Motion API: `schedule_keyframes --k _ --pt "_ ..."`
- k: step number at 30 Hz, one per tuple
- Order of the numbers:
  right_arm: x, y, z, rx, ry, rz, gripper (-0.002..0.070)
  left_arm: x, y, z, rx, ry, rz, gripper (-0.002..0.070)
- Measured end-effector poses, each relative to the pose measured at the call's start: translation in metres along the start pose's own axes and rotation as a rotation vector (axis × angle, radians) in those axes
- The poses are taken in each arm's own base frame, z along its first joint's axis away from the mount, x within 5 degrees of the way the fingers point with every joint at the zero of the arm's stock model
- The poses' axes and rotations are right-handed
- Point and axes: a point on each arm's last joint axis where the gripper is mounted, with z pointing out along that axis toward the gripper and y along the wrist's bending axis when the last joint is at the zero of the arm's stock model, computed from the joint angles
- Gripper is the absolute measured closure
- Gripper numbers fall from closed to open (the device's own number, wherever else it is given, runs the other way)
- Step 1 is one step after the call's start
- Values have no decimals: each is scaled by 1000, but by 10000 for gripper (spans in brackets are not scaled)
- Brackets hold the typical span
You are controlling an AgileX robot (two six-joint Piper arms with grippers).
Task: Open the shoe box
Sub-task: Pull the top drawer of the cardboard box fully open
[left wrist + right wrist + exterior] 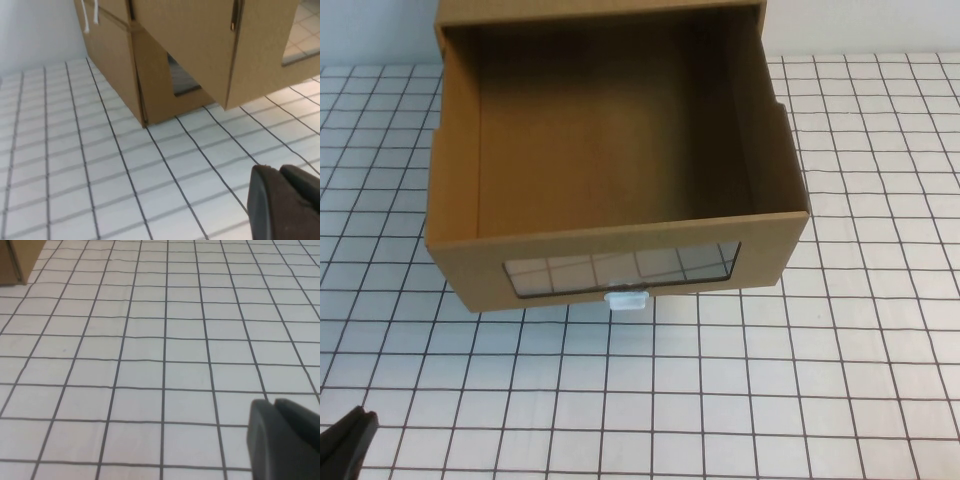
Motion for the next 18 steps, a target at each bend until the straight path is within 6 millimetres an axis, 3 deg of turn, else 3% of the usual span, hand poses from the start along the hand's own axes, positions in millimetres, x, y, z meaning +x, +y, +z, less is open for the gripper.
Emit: schedule_keyframes --k 8,11,18 --pt "0 0 0 0 0 0 689 -8 5 -3 -69 -96 128 677" --pt "0 0 0 0 0 0 689 -9 9 -8 -141 -130 96 677" --pt "0 0 0 0 2 0 689 3 14 -9 -246 -3 9 677"
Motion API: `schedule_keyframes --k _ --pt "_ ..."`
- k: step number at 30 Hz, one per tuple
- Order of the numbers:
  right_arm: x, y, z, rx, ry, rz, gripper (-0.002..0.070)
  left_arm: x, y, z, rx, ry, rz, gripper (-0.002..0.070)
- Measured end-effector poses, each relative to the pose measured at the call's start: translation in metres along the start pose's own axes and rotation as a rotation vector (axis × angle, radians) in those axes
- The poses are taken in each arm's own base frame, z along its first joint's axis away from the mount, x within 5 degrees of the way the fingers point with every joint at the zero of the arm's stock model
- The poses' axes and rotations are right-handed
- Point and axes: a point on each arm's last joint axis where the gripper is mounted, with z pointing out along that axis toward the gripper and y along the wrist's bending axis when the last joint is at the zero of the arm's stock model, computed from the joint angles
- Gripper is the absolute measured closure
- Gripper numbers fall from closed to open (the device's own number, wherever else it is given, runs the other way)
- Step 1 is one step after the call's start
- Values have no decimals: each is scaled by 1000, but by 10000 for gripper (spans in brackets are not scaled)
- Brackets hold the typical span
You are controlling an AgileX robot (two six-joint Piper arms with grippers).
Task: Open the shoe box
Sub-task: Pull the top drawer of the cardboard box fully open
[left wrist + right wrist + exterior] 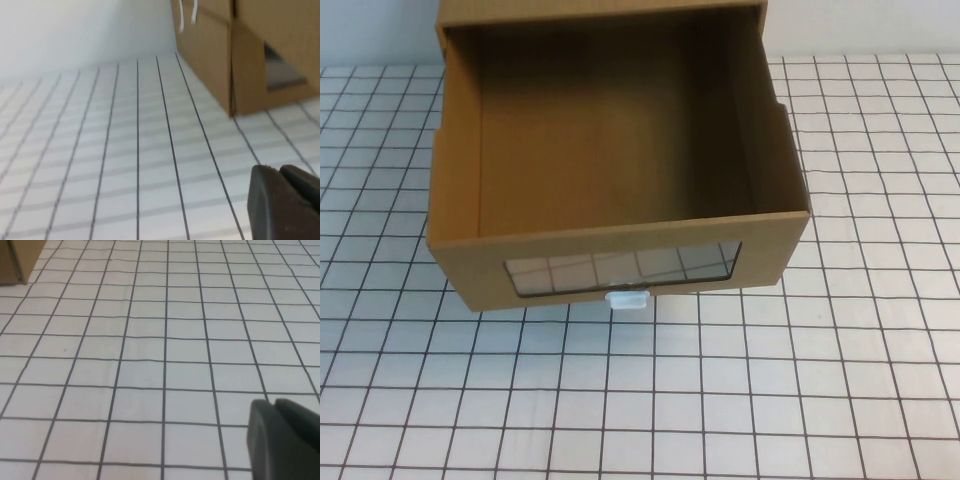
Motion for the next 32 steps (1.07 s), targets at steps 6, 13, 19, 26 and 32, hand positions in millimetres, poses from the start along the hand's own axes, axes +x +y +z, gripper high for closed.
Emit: schedule_keyframes --k 6,13,19,26,32 --pt "0 0 0 0 -1 0 689 14 -3 -1 35 154 -13 677" --pt "0 0 0 0 -1 0 689 14 -3 -1 33 156 -26 677" --pt "0 0 0 0 -1 -1 689 14 -3 -1 33 156 -32 677" --pt "0 0 0 0 -2 -1 689 14 -3 -1 33 156 -32 677" --pt "0 0 0 0 0 -1 689 14 -3 -1 33 157 -32 677"
